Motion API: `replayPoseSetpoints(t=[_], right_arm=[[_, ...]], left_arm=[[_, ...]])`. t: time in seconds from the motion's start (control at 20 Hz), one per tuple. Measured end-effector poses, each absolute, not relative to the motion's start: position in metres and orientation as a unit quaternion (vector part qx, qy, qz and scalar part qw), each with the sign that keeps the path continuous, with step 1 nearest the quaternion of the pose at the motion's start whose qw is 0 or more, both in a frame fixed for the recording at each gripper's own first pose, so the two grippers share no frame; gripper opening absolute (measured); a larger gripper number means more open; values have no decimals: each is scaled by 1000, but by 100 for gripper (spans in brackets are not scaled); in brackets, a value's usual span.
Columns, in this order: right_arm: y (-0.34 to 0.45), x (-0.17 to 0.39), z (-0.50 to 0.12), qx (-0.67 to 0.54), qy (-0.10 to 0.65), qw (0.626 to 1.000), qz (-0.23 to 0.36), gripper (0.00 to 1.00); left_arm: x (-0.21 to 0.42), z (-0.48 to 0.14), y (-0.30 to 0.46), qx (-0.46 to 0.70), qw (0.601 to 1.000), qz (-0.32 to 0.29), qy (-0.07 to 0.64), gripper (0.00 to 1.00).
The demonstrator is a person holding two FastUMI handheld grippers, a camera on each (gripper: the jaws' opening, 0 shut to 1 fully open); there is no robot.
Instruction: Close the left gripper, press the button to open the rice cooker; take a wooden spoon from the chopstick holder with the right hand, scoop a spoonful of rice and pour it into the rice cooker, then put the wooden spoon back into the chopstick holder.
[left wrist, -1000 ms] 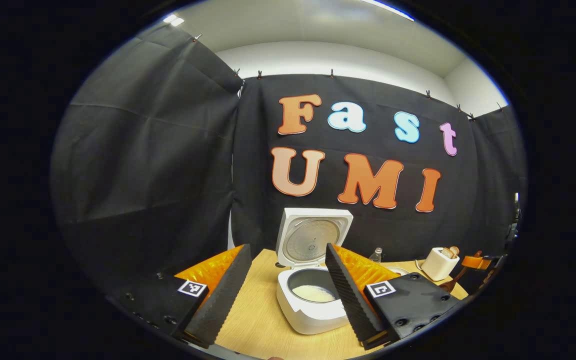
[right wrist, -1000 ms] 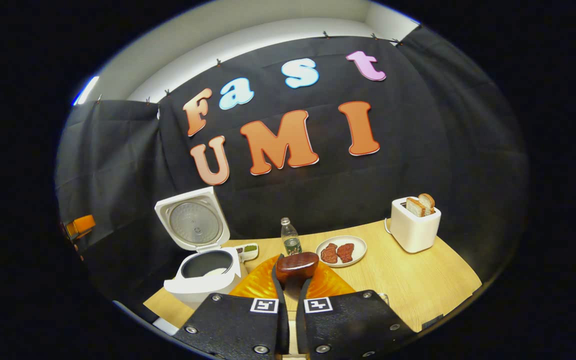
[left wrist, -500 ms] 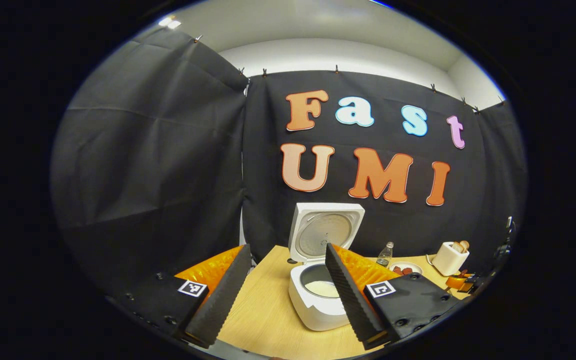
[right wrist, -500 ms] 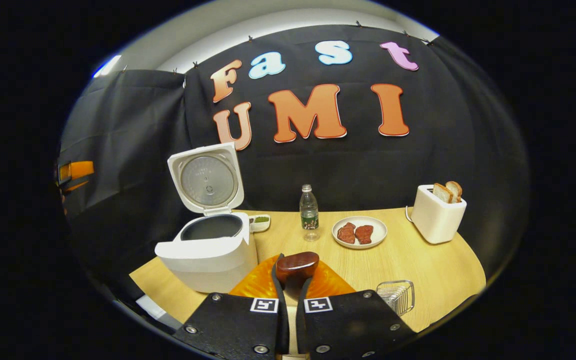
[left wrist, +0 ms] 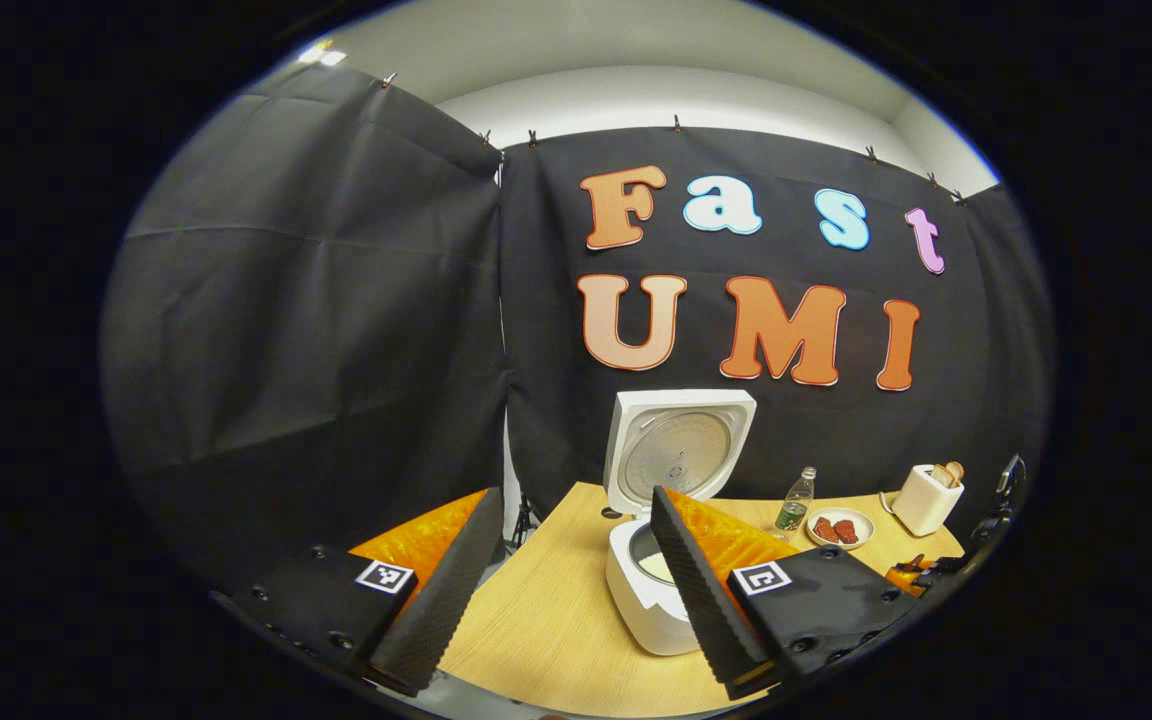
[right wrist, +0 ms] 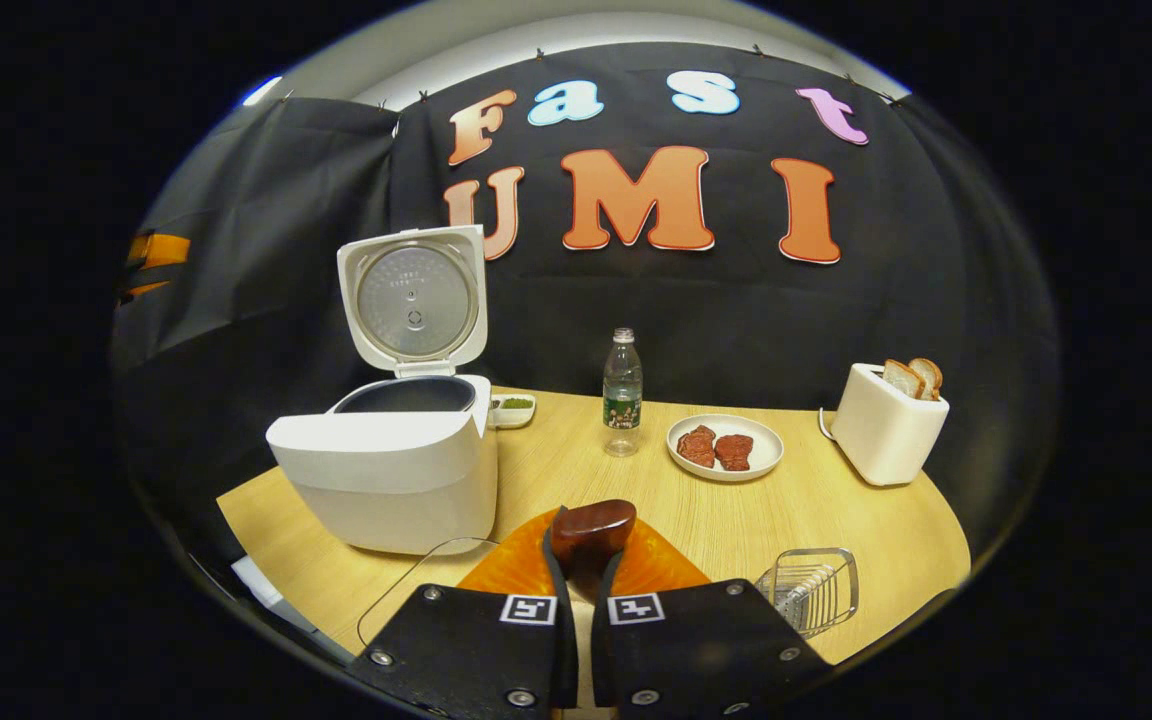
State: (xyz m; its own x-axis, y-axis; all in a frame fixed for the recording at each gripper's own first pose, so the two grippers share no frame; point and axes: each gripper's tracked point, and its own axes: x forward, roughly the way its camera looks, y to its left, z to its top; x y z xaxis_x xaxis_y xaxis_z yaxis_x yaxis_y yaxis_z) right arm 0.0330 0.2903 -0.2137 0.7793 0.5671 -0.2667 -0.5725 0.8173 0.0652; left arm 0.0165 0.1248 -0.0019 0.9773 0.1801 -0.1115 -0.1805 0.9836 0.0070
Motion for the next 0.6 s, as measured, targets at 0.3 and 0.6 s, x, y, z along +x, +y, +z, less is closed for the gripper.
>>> replayPoseSetpoints(t=[0.3,0.6], right_arm=[[301,26,-229,150,197,925,289,5],[295,32,-242,301,240,888,252,5]], left_arm=[[14,-10,121,6,994,86,66,100],[11,-17,125,-16,993,88,73,100]])
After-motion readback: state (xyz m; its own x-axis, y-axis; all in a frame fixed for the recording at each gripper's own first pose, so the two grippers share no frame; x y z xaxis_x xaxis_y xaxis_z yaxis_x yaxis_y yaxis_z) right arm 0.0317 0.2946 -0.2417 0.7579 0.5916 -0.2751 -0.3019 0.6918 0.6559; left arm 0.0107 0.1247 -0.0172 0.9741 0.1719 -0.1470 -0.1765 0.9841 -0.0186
